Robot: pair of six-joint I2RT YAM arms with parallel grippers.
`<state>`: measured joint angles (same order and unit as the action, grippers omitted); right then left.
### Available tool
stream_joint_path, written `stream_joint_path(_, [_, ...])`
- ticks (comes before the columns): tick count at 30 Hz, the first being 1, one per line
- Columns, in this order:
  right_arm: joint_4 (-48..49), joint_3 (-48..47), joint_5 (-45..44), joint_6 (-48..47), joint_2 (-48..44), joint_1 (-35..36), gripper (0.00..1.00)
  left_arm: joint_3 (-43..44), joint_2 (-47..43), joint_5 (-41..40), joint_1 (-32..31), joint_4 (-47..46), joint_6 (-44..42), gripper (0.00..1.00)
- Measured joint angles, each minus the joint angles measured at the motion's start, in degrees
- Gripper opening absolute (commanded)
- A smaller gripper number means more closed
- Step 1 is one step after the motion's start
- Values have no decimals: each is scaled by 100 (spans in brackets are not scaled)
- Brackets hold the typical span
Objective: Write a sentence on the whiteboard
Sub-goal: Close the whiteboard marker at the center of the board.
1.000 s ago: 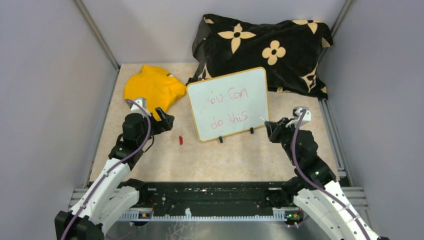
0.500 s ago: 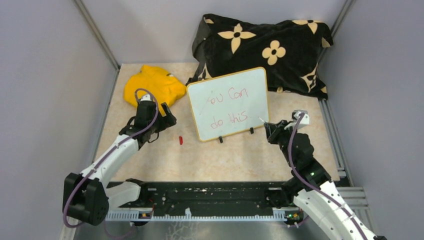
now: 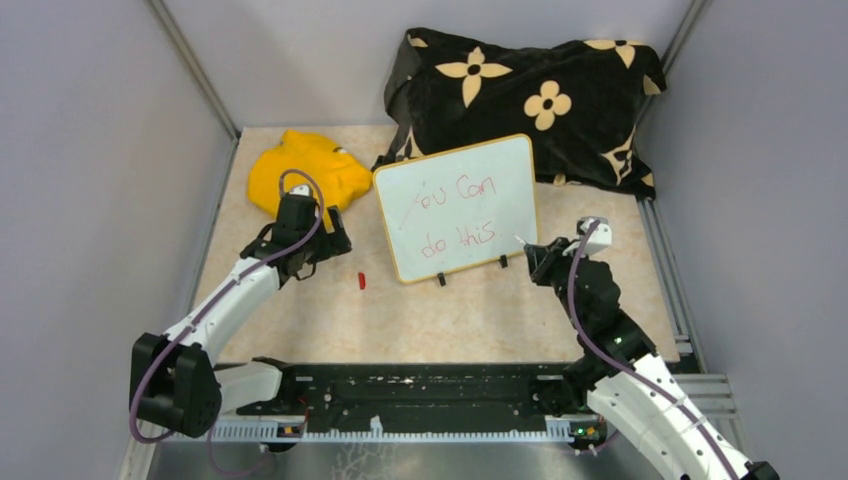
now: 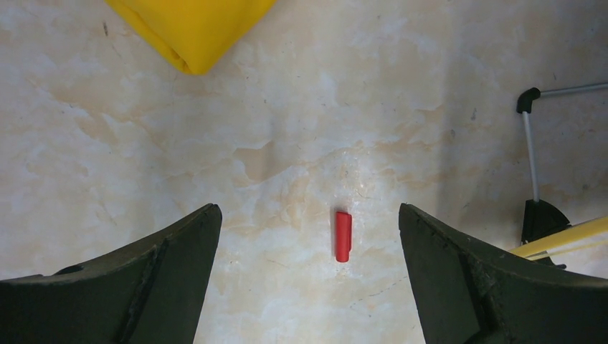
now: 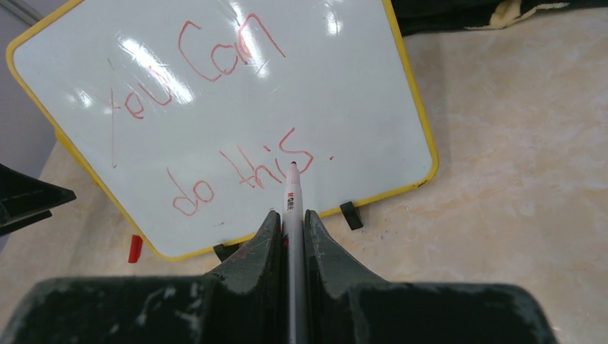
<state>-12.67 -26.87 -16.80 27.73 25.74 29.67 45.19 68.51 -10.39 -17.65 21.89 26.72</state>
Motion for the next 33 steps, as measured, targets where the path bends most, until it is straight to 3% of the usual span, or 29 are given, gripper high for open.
stream_joint_path(9, [68, 24, 20, 35, 15, 17, 0, -20, 103, 557, -48, 37, -103, 96])
stream_joint_path(15, [72, 24, 17, 35, 22, 61, 0, -173, 446, 520, -514, 162, 195, 90])
stream_joint_path(21, [79, 26, 13, 35, 9, 144, 0, -181, 756, 271, -715, 380, 400, 79])
stream_joint_path(26, [111, 173, -13, 39, -205, 146, 0, -168, 1001, 136, -713, 407, 433, 61])
stream_joint_path(33, [111, 192, -13, 37, -249, 146, 0, 48, 1563, 195, -809, 404, 343, 54])
